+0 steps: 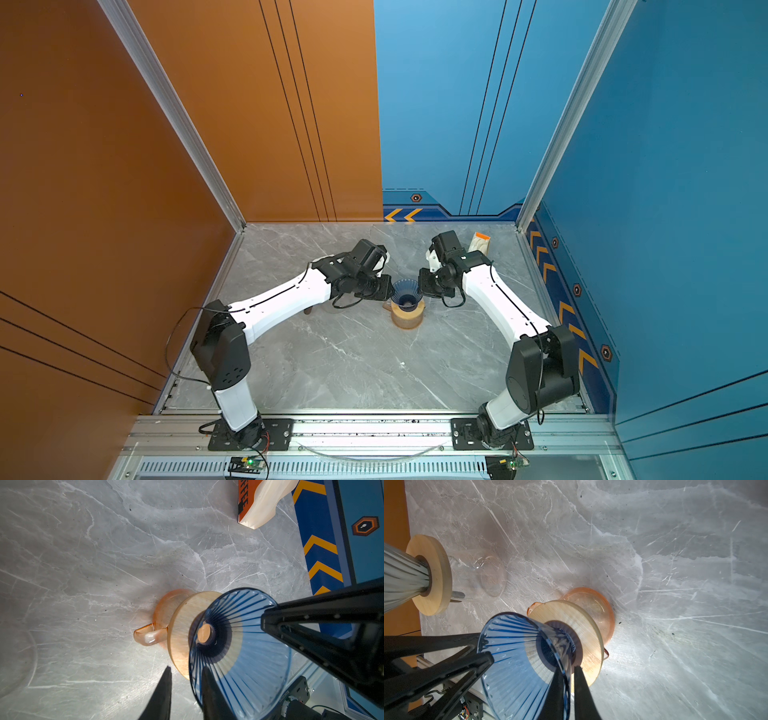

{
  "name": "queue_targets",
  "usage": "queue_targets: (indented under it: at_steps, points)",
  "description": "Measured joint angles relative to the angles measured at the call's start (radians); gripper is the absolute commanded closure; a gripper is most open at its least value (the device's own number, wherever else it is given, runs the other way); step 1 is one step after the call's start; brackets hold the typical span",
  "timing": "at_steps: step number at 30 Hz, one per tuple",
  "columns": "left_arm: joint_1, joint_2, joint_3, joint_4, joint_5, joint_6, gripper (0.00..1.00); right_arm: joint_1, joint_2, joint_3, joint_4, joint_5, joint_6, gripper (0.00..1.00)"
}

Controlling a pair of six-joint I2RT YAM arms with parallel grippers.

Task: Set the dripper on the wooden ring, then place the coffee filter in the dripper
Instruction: 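Hold the blue cone rim with both grippers and settle it on the ring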

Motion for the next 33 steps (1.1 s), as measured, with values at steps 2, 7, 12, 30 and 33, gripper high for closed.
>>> queue_targets:
  at_steps: [2,7,12,30,33]
  points:
    - [0.001,0.008,0.006,0.003,0.002,0.000,0.76,0.000,0.000,0.000,0.000,0.000,0.000,0.92]
    - [0.003,0.030,0.021,0.005,0.008,0.000,0.78,0.000,0.000,-0.001,0.000,0.000,0.000,0.93]
    - [0.003,0.036,0.023,0.013,0.013,0.000,0.81,0.001,0.002,-0.001,0.000,0.000,-0.001,0.95]
    - [0.011,0.063,0.037,0.042,0.034,-0.021,0.93,0.001,0.008,-0.005,0.006,-0.001,0.000,0.99]
    - [0.013,0.064,0.037,0.045,0.041,-0.025,0.96,0.001,0.012,-0.004,0.007,-0.002,0.000,0.99]
